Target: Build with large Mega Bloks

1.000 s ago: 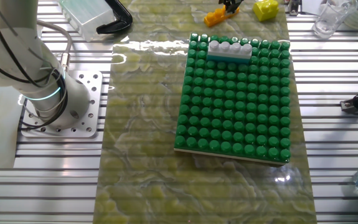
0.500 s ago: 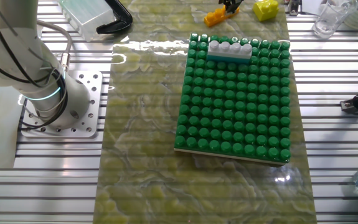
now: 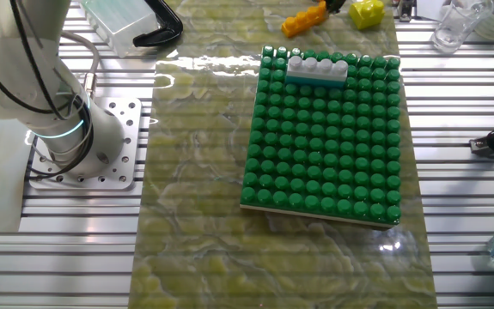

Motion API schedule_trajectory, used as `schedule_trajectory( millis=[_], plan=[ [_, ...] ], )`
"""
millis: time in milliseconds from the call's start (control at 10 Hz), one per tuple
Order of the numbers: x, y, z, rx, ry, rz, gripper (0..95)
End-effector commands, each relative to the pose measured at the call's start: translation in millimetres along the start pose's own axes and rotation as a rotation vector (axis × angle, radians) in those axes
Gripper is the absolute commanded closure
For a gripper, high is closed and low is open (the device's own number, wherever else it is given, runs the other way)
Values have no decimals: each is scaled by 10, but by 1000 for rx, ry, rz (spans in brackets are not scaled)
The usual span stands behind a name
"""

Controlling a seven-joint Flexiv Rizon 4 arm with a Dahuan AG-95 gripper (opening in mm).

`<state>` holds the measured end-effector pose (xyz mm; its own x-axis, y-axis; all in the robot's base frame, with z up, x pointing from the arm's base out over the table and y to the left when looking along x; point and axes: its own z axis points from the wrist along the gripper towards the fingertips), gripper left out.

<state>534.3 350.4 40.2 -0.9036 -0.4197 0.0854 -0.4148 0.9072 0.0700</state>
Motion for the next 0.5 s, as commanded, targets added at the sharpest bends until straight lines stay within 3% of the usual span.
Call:
schedule_trajectory(
  millis=[100, 300, 400, 500],
  plan=[
    [-1, -6, -4, -15, -23, 90, 380],
    [53, -31, 6, -10, -32, 90, 380],
    [67, -36, 6, -9, -36, 88, 190],
    [67, -36, 6, -9, -36, 88, 190]
  ],
)
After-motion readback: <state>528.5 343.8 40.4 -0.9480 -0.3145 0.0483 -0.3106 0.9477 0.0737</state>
